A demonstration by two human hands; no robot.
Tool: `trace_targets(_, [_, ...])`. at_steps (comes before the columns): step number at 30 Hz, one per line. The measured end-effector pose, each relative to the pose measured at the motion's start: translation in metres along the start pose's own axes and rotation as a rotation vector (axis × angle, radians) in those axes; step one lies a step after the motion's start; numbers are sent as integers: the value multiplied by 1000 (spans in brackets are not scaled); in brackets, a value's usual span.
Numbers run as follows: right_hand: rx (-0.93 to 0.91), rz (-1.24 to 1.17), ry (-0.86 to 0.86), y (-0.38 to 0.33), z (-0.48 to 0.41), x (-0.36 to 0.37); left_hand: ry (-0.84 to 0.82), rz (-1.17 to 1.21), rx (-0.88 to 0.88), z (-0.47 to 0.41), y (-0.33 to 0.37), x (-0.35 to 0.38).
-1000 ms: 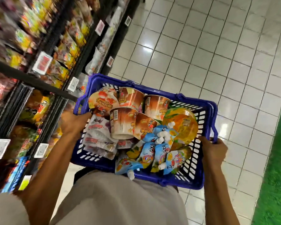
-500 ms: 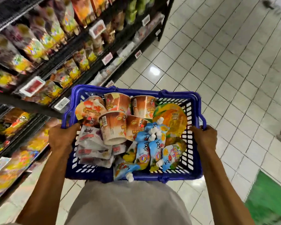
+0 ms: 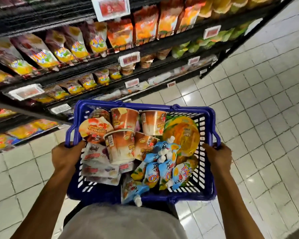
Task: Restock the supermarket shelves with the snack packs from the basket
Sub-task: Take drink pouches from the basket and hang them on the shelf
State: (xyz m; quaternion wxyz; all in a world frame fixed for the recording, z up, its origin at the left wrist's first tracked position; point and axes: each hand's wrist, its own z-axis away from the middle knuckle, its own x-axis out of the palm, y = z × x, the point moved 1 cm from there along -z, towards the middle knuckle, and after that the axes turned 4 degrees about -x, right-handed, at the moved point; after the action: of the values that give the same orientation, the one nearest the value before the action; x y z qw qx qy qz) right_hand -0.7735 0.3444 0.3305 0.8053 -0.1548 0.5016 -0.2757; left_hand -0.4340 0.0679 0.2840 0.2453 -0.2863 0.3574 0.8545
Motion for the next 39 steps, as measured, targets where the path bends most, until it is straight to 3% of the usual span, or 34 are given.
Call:
trace_targets(7, [-179,136,-211,-30,-104,62,85,119,-212,-15,-48,55])
trace_targets(18, [-217,262,-368,8,-218,263,177,264,-377,-134,-135,166])
trace_targets(29, [-171,257,-362,72,-282,431,175,383,-504,-265,-212,265])
trace_targets(39, [-196,282,-339,103,-303,493,166,347,-520,-321,-247,311])
